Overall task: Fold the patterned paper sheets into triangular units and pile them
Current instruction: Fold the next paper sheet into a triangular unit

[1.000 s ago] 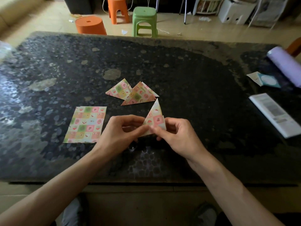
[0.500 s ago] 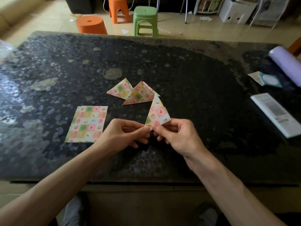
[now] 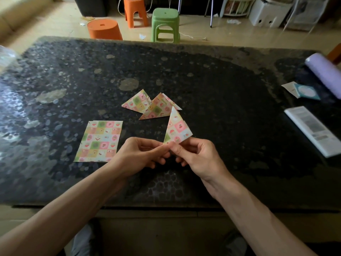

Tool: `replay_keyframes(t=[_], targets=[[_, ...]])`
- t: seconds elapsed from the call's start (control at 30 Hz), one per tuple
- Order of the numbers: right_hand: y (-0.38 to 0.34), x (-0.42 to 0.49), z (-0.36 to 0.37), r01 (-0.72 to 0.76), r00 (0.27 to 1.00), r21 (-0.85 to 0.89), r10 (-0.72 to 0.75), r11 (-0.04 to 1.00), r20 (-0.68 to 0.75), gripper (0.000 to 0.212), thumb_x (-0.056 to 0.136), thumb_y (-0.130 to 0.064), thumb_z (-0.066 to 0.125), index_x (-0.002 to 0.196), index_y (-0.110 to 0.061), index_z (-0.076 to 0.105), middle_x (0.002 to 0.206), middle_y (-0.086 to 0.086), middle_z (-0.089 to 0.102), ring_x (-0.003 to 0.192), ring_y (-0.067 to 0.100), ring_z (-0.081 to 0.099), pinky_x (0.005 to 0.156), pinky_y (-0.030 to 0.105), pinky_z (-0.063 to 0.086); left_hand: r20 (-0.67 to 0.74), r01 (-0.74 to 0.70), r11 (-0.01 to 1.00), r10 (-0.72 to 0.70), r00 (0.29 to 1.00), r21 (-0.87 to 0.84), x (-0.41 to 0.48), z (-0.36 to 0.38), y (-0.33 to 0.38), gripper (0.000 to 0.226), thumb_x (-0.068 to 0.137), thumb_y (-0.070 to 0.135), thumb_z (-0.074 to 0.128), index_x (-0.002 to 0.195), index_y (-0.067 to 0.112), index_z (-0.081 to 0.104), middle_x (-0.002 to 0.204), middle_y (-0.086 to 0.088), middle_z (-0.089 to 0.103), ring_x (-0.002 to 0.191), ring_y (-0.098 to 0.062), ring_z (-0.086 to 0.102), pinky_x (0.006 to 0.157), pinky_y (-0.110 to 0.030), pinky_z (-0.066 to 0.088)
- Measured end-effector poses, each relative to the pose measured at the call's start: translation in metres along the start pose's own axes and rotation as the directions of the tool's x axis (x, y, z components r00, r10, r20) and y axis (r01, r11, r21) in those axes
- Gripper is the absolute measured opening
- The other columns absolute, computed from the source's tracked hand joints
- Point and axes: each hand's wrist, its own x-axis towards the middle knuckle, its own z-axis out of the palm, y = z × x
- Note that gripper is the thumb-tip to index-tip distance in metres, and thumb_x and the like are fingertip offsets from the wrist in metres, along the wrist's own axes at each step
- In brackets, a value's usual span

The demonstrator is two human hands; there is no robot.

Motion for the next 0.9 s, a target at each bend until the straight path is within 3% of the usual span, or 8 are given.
replay_keyframes(t=[0.1,0.33,0.57,0.67,0.77,0.9], targets=[[0.002,-0.001,0.002,0.042,0.998,0.002,-0.042,0.999,-0.038,0.016,0.089,-0.027,0.080,0.100,-0.017,0.081,0.088,0.002,0.079,0.070,0.006,0.065,0.065,0.018,0.053,0.003,-0.001,1.000,0.001,1.000,-0.009,-0.002,0.000,0.000,0.027,0.085,0.034,0.076,0.097,0.010,0.081,0.091,-0.005,0.079,0.073,-0.008,0.071,0.058,-0.016,0.052],[-0.001,0.005,-0.008,0.019,0.993,0.004,-0.018,1.000,-0.115,0.018,0.088,-0.032,0.079,0.089,-0.014,0.081,0.084,0.001,0.078,0.069,0.007,0.065,0.065,0.018,0.053,-0.008,0.003,1.000,-0.003,1.000,-0.004,0.000,0.000,-0.001,0.021,0.090,0.025,0.075,0.099,0.006,0.079,0.091,-0.008,0.079,0.073,-0.010,0.072,0.058,-0.016,0.052],[-0.001,0.009,-0.012,0.013,0.986,0.040,-0.006,0.999,-0.166,0.011,0.090,-0.028,0.078,0.092,-0.018,0.082,0.086,0.001,0.079,0.069,0.007,0.065,0.064,0.018,0.053,0.049,0.037,0.999,-0.036,0.998,-0.021,0.000,-0.004,-0.002,0.023,0.091,0.026,0.074,0.101,0.006,0.076,0.095,-0.009,0.079,0.081,-0.014,0.074,0.063,-0.018,0.055],[-0.002,0.012,-0.016,0.023,0.994,-0.075,-0.031,0.997,-0.102,0.010,0.092,-0.027,0.077,0.093,-0.018,0.081,0.084,0.000,0.078,0.069,0.009,0.067,0.062,0.018,0.053,0.055,0.009,1.000,-0.009,0.998,-0.008,0.001,-0.004,0.001,0.030,0.086,0.037,0.074,0.107,0.015,0.076,0.098,-0.005,0.079,0.092,-0.014,0.075,0.072,-0.022,0.057],[-0.005,0.013,-0.022,0.040,0.999,-0.232,-0.037,0.972,0.017,0.009,0.094,-0.031,0.074,0.095,-0.024,0.080,0.087,-0.004,0.078,0.073,0.009,0.069,0.065,0.021,0.054,-0.036,-0.020,0.997,0.017,0.999,-0.078,0.004,-0.011,0.003,0.032,0.083,0.046,0.074,0.105,0.025,0.080,0.095,-0.003,0.078,0.083,-0.011,0.070,0.070,-0.024,0.054],[-0.009,0.011,-0.016,0.060,0.997,-0.148,-0.052,0.987,0.062,0.017,0.094,-0.034,0.073,0.101,-0.020,0.079,0.091,0.000,0.078,0.075,0.010,0.069,0.065,0.022,0.055,-0.108,-0.027,0.995,0.016,0.994,-0.101,0.005,-0.015,0.000,0.017,0.084,0.039,0.078,0.096,0.027,0.081,0.085,-0.004,0.076,0.074,-0.011,0.064,0.063,-0.022,0.048]])
